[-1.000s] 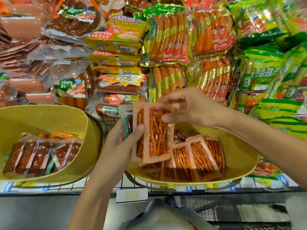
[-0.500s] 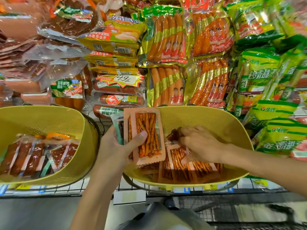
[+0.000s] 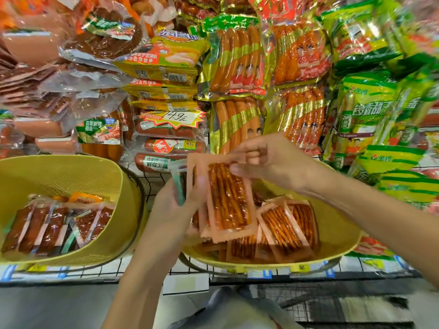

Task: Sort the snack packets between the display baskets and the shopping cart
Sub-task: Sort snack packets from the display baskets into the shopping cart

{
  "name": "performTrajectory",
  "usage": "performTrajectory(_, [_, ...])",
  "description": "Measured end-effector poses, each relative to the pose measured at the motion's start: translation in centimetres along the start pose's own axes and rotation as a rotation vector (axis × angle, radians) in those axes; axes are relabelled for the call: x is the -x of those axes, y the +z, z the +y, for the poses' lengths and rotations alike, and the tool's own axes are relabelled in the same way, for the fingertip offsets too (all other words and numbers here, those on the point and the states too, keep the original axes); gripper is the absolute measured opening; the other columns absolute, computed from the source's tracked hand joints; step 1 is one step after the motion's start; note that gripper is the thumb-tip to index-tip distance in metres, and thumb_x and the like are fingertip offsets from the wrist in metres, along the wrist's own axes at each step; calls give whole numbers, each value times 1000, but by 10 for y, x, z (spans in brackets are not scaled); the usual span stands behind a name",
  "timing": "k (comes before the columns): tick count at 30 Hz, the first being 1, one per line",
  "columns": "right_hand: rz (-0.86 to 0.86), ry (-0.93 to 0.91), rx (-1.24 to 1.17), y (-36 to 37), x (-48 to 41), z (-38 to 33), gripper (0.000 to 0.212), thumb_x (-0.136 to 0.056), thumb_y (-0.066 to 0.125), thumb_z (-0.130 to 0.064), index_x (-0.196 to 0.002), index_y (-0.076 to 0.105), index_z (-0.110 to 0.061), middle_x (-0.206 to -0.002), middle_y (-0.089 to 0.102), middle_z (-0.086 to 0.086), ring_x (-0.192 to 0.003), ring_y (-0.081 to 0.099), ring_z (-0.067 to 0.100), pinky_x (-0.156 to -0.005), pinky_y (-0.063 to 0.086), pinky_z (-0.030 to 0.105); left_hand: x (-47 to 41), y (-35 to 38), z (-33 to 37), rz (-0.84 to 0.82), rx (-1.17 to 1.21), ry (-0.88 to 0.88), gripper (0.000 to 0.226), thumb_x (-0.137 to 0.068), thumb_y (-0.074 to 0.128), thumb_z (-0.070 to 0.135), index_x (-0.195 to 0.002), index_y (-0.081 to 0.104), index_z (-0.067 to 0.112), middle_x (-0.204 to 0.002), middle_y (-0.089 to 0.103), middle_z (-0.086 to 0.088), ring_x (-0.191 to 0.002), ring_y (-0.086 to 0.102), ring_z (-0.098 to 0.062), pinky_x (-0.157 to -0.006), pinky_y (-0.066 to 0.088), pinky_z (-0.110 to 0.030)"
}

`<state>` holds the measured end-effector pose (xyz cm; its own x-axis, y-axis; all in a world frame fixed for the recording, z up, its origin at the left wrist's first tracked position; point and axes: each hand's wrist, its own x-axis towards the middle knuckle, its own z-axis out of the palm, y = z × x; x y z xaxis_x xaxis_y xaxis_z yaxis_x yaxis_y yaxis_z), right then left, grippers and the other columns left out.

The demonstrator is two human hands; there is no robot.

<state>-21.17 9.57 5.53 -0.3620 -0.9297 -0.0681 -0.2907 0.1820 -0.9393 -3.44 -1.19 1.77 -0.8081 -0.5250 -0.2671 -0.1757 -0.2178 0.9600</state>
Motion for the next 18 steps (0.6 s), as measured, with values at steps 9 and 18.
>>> performTrajectory(9, [-424,374,1069,-9,26,74,63,-76,63,-57,-125,51,-20,-125,49,5,-119,45,22,-96,42,35,-6,-10,-7,204,153,-28,53,-52,78,25,-102,65,11,-89,76,-6,-78,74,-22,-54,57,-27])
performTrajectory(18, [-198,318,843,-14,45,88,41,-75,77,-26,-110,56,-21,-108,62,-5,-103,61,13,-85,52,28,-4,-4,-6,203,108,-10,52,-54,78,27,-102,62,17,-85,76,3,-75,74,-15,-52,56,-23])
